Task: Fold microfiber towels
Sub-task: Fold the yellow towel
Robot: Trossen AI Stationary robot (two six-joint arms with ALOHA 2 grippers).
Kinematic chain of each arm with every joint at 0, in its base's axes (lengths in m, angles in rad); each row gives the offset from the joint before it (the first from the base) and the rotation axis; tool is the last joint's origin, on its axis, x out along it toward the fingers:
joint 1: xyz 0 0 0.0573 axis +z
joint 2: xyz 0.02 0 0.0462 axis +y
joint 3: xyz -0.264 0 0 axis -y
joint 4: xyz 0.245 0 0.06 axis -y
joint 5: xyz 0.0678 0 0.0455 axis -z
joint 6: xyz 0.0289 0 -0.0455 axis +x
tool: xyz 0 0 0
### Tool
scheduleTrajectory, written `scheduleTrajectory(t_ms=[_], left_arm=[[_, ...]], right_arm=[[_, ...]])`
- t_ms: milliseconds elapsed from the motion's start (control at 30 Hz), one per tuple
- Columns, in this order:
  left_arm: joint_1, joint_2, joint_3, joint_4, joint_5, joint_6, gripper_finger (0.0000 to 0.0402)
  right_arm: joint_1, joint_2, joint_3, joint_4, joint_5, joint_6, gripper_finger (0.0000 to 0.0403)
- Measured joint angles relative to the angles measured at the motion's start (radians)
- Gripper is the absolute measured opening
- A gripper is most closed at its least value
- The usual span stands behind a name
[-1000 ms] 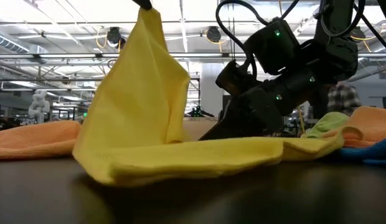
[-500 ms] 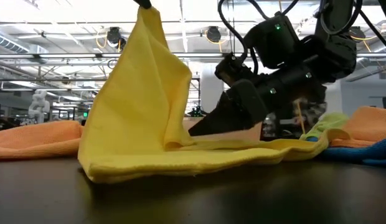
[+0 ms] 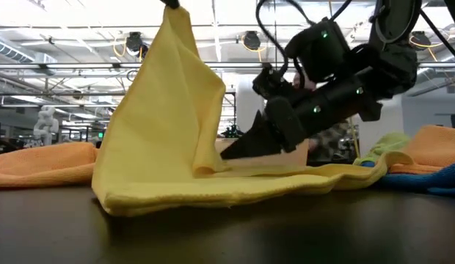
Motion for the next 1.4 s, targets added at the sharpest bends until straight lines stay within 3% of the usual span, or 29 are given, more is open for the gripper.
scheduleTrajectory(t_ms=[300, 700, 900, 1100, 1400], left_arm=[[-0.003, 0.0, 0.0, 0.055, 0.001, 0.042, 0.0006], [-0.016, 0.0, 0.0, 0.046, 0.001, 0.027, 0.0003], [-0.016, 0.0, 0.0, 0.041, 0.001, 0.025, 0.0003], [-0.04, -0.022, 0.0, -0.056, 0.003, -0.016, 0.0004], [-0.118, -0.155, 0.001, -0.057, -0.035, -0.072, 0.0002]], right_arm=[[0.002, 0.047, 0.041, -0.041, 0.007, 0.008, 0.0194], [0.003, 0.041, 0.039, -0.054, 0.024, -0.011, 0.0022], [0.009, 0.011, 0.038, -0.066, 0.001, -0.028, 0.0003], [0.039, -0.152, -0.009, -0.123, 0.014, -0.063, 0.0001], [0.138, -0.608, -0.086, -0.304, 0.16, -0.184, 0.0]])
